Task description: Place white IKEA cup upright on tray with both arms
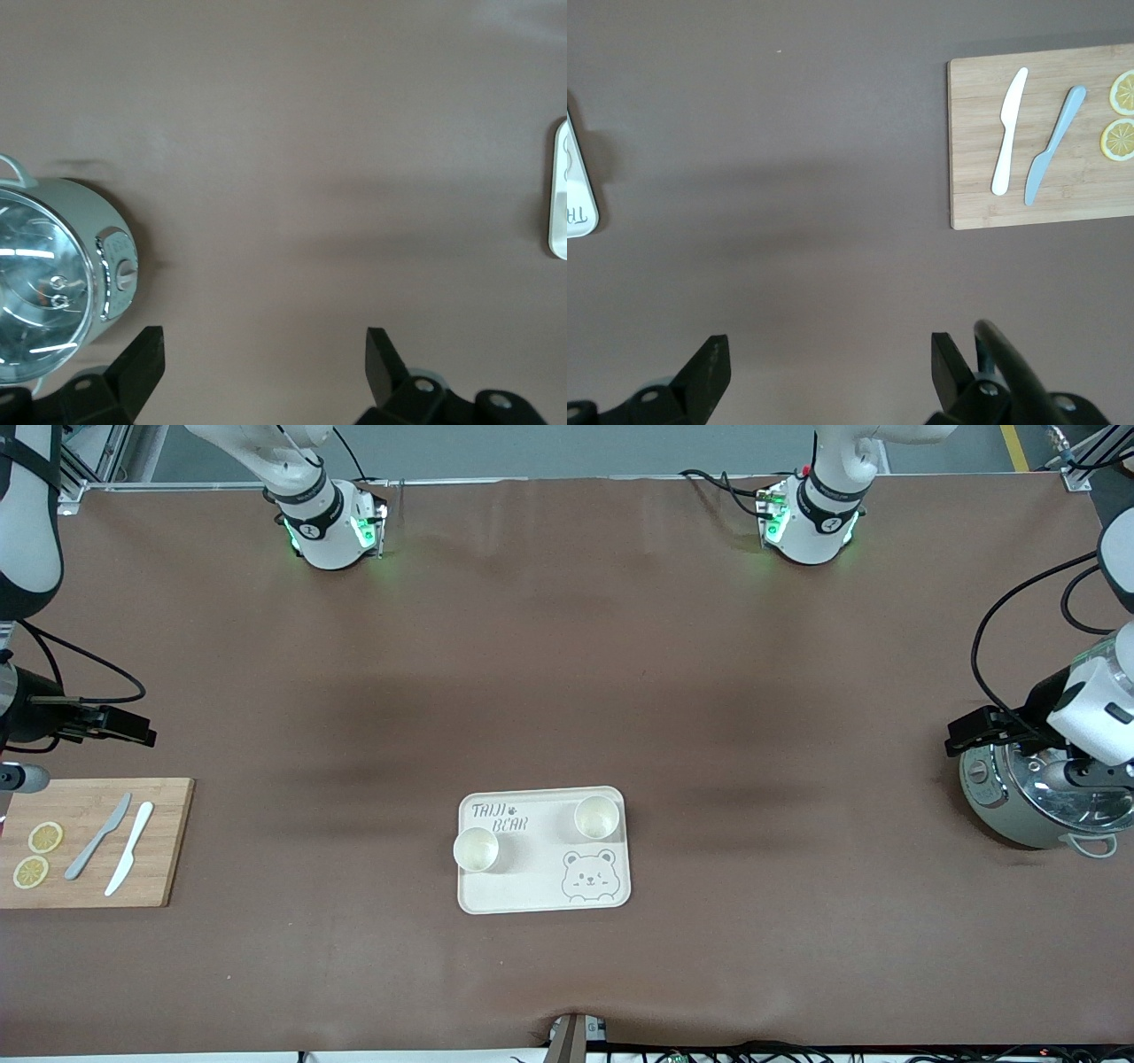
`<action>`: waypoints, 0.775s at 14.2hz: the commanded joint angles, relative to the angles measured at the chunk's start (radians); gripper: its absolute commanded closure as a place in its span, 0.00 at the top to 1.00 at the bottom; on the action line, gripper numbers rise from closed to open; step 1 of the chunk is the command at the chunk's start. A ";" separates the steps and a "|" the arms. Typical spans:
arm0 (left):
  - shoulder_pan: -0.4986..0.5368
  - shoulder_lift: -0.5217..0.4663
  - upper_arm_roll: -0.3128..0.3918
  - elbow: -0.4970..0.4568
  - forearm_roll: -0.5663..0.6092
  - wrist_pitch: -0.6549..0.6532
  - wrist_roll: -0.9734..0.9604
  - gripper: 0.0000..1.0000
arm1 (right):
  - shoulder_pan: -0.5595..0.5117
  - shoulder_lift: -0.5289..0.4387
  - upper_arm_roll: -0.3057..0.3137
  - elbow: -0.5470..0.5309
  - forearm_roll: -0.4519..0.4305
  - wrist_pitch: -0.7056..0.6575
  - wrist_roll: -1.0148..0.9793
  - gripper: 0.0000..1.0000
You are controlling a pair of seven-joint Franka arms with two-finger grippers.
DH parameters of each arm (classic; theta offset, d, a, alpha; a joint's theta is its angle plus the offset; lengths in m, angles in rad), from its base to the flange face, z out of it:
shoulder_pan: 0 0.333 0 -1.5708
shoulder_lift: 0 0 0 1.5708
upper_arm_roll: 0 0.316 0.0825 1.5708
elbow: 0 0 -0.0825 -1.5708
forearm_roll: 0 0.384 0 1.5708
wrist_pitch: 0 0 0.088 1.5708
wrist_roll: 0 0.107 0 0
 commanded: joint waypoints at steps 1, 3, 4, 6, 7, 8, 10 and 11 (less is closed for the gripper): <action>0.001 -0.010 -0.005 0.049 0.035 -0.032 0.011 1.00 | -0.020 -0.002 0.015 -0.010 0.003 0.009 -0.011 1.00; 0.001 -0.008 -0.005 0.083 0.035 -0.067 0.010 1.00 | -0.019 -0.002 0.015 -0.010 0.003 0.009 -0.011 1.00; -0.001 -0.008 -0.005 0.091 0.035 -0.067 0.010 1.00 | -0.016 -0.002 0.015 -0.010 0.003 0.009 -0.011 1.00; 0.001 -0.008 -0.010 0.109 0.028 -0.075 0.007 1.00 | -0.014 -0.002 0.015 -0.010 0.003 0.009 -0.011 1.00; 0.004 -0.010 -0.011 0.140 0.026 -0.110 0.007 1.00 | -0.016 -0.002 0.015 -0.010 0.003 0.009 -0.011 1.00; 0.006 -0.008 -0.013 0.176 0.024 -0.147 0.008 1.00 | -0.016 -0.002 0.015 -0.010 0.003 0.009 -0.011 1.00; 0.004 -0.008 -0.013 0.198 0.024 -0.167 0.007 1.00 | -0.014 -0.002 0.015 -0.010 0.003 0.009 -0.011 1.00; 0.001 -0.010 -0.008 0.198 0.024 -0.169 0.007 1.00 | -0.013 -0.002 0.015 -0.010 0.003 0.009 -0.011 1.00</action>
